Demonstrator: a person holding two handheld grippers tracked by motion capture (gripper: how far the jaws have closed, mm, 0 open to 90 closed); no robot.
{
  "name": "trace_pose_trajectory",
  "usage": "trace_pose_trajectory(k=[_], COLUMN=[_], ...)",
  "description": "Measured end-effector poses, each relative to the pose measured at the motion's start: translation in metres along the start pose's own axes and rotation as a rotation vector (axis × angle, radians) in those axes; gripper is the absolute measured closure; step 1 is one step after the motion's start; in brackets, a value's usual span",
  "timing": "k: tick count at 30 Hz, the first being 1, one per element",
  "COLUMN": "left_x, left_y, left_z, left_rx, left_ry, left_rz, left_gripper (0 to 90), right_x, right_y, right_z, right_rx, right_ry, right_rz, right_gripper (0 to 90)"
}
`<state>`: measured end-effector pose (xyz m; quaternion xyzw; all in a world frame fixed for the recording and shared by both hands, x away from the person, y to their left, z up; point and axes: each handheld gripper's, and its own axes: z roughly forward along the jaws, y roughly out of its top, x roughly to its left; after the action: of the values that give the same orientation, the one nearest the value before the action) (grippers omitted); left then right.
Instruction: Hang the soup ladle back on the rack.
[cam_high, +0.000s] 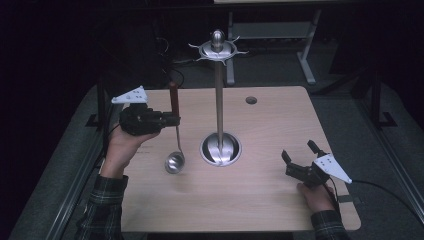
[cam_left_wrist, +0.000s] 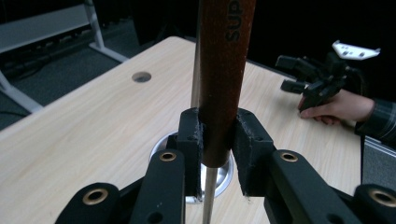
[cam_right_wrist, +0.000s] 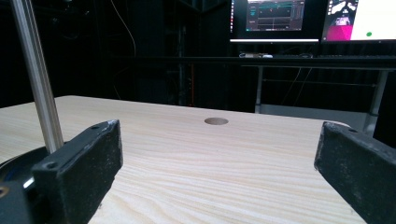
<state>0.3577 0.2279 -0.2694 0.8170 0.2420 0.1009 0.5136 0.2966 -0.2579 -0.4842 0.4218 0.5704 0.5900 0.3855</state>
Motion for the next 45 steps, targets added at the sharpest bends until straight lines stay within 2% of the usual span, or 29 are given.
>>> trace_pose_trajectory(k=[9, 26, 32, 45], left_x=[-0.008, -0.016, -0.015, -0.012], left_y=[0.025, 0.064, 0.071, 0.074], left_z=[-0.007, 0.002, 0.009, 0.02], left_rx=[-0.051, -0.057, -0.048, -0.03], left_ry=[-0.004, -0.001, -0.002, -0.014], left_rz=[0.032, 0.086, 0.082, 0.075], left_gripper=[74.1, 74.1, 74.1, 74.1], right_x=[0.0, 0.0, 0.0, 0.0], right_y=[0.0, 0.0, 0.0, 0.0], right_z=[0.0, 0.0, 0.0, 0.0], right_rx=[0.0, -0.001, -0.001, -0.001], right_ry=[0.0, 0.0, 0.001, 0.001], right_rz=[0.001, 0.001, 0.001, 0.001], right_gripper=[0.2, 0.2, 0.2, 0.2])
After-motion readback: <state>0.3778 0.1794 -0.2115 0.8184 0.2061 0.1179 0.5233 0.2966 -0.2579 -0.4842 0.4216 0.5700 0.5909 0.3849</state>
